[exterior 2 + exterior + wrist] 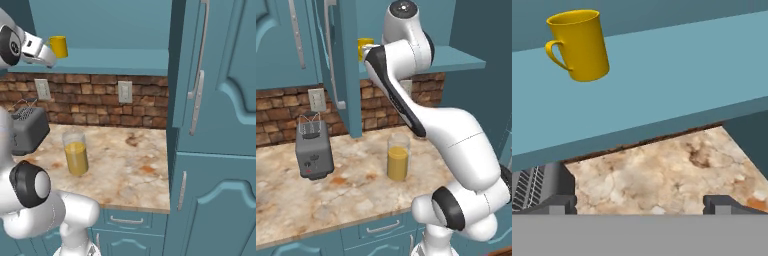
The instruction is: There is a tray on the dining counter. Grab the cup, mug, and pitcher and place them on the tray. The pitcher may be placed next to the tray if it cannot fit the tray.
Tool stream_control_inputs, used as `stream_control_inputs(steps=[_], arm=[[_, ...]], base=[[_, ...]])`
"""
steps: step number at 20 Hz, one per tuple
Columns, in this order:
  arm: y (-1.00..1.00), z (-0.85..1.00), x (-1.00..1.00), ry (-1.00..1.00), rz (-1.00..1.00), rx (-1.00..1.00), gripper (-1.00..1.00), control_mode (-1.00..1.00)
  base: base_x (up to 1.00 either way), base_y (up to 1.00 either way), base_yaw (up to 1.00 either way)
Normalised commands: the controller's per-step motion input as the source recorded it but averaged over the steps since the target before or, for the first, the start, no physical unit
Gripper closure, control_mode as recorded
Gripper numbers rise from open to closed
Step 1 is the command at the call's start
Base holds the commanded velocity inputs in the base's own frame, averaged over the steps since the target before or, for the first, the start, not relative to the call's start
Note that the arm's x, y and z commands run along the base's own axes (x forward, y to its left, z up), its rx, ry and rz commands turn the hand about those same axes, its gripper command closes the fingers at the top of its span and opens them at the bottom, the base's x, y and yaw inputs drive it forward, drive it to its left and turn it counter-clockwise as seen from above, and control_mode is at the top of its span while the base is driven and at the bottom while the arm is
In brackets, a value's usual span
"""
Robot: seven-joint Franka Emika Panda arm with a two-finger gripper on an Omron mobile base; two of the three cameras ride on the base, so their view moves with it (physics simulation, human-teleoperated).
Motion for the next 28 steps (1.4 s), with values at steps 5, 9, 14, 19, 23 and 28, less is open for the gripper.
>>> stream_control_inputs(steps=[5, 9, 14, 19, 23, 28], arm=[[0.30, 0.06, 0.68, 0.00, 0.00, 0.00, -1.00, -1.00], [0.29, 0.07, 0.61, 0.00, 0.00, 0.00, -1.00, -1.00], [0.23, 0.06, 0.58, 0.00, 0.00, 0.00, -1.00, -1.00], [0.12, 0.04, 0.46, 0.01, 0.00, 0.00, -1.00, -1.00], [0.12, 0.01, 0.31, 0.00, 0.00, 0.00, -1.00, -1.00], [0.07, 0.01, 0.25, 0.00, -0.03, 0.00, -1.00, -1.00]], base=[[0.00, 0.00, 0.00], [0.00, 0.00, 0.00], [0.00, 0.00, 0.00], [0.00, 0.00, 0.00], [0.00, 0.00, 0.00], [0.00, 0.00, 0.00]])
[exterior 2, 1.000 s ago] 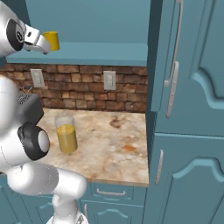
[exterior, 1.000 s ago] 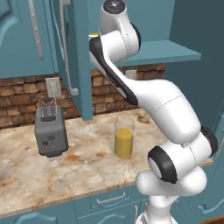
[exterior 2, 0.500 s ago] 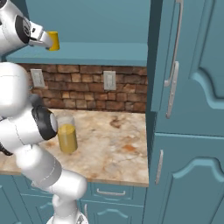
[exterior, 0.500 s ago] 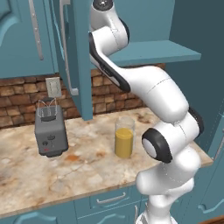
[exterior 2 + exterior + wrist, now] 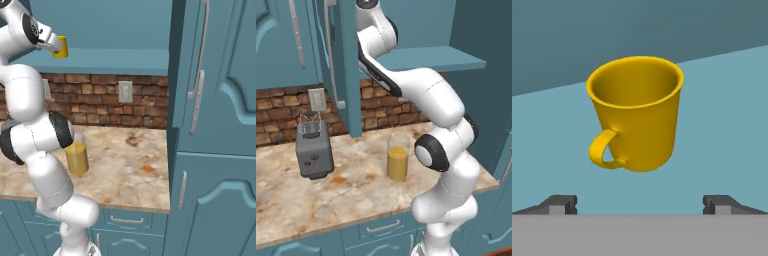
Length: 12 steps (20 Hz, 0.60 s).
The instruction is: There is a tray on the dining counter. Grab the cup, mug, and pitcher and place them on the tray. The pitcher may be placed next to the tray if it cannot fit the tray.
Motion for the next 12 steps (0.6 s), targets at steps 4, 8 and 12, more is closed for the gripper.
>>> stream_control_inputs(steps=[4, 8, 12], arm=[[0.05, 0.00, 0.24, 0.00, -0.08, 0.00, -1.00, -1.00], [0.01, 0.00, 0.16, 0.00, -0.11, 0.00, -1.00, -1.00], [0.07, 0.00, 0.18, 0.01, -0.09, 0.00, -1.00, -1.00]], base=[[0.00, 0.00, 0.00], [0.00, 0.00, 0.00], [0.00, 0.00, 0.00]])
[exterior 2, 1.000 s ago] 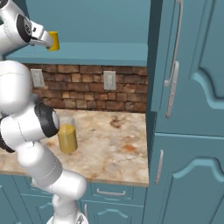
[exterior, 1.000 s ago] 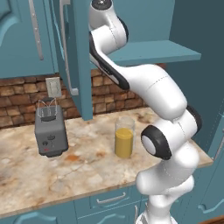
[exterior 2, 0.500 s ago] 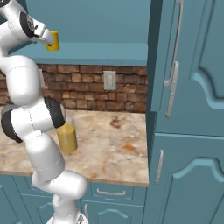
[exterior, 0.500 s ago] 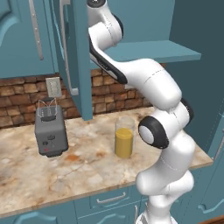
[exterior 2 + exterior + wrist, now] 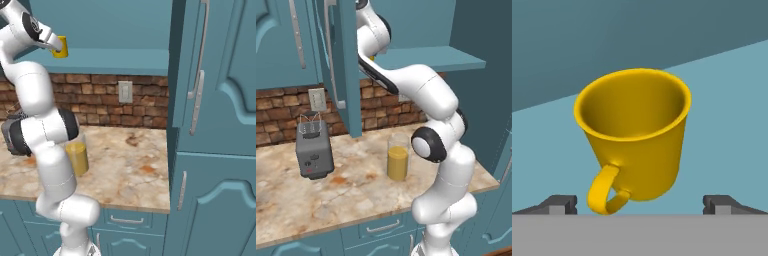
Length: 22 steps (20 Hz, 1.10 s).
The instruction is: There is a tray on the dining counter. Grab the cup, mug, and pitcher and place them on the tray. The pitcher may be placed next to the tray if it cannot fit the tray.
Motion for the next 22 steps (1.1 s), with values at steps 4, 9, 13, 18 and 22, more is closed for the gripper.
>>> stream_control_inputs(steps=[4, 9, 13, 18, 22], arm=[[0.16, 0.00, 0.22, 0.06, -0.06, 0.00, -1.00, -1.00], [0.14, 0.02, 0.24, 0.04, -0.07, 0.00, -1.00, -1.00], [0.01, 0.17, 0.18, 0.00, -0.07, 0.00, -1.00, -1.00], [0.00, 0.10, 0.09, 0.00, -0.11, 0.00, -1.00, -1.00], [-0.05, 0.01, 0.00, 0.00, -0.12, 0.00, 1.00, -1.00]], base=[[0.00, 0.00, 0.00], [0.00, 0.00, 0.00], [0.00, 0.00, 0.00], [0.00, 0.00, 0.00], [0.00, 0.00, 0.00]])
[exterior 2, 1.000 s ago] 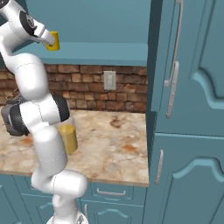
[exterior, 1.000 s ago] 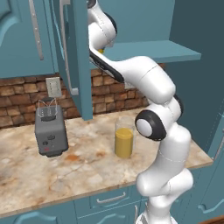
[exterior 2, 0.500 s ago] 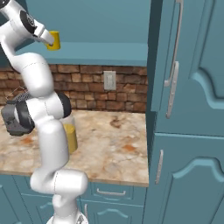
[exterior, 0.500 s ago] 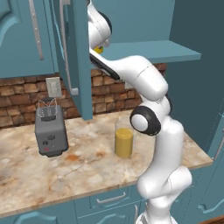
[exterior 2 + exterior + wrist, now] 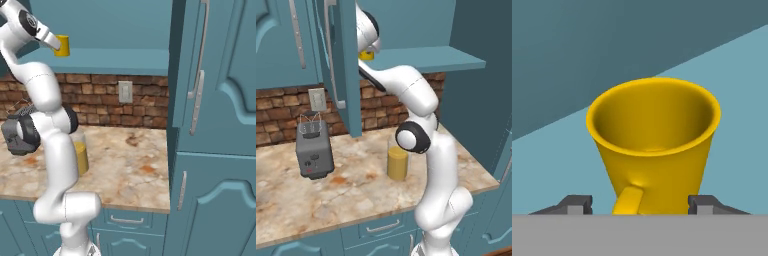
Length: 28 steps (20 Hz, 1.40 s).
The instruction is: There is a tray on the dining counter. Grab the cup, mug, and pitcher and place them on the tray. The pitcher may be placed next to the tray if it cannot fit the tray.
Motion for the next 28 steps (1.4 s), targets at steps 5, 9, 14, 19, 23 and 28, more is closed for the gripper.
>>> stream_control_inputs(steps=[5, 9, 14, 19, 23, 28], arm=[[-0.32, 0.00, 0.00, 0.00, -0.08, 0.00, 1.00, -1.00], [-0.49, 0.00, -0.08, 0.00, -0.03, 0.00, 1.00, -1.00], [-0.65, 0.00, -0.46, 0.00, 0.00, 0.02, 1.00, -1.00], [-0.90, 0.00, -0.87, 0.00, 0.00, 0.10, 1.00, -1.00], [-0.99, -0.03, -0.99, -0.01, 0.04, 0.17, 1.00, -1.00], [-0.86, -0.22, -1.00, -0.11, 0.11, 0.21, 1.00, -1.00]], base=[[0.00, 0.00, 0.00], [0.00, 0.00, 0.00], [0.00, 0.00, 0.00], [0.00, 0.00, 0.00], [0.00, 0.00, 0.00], [0.00, 0.00, 0.00]])
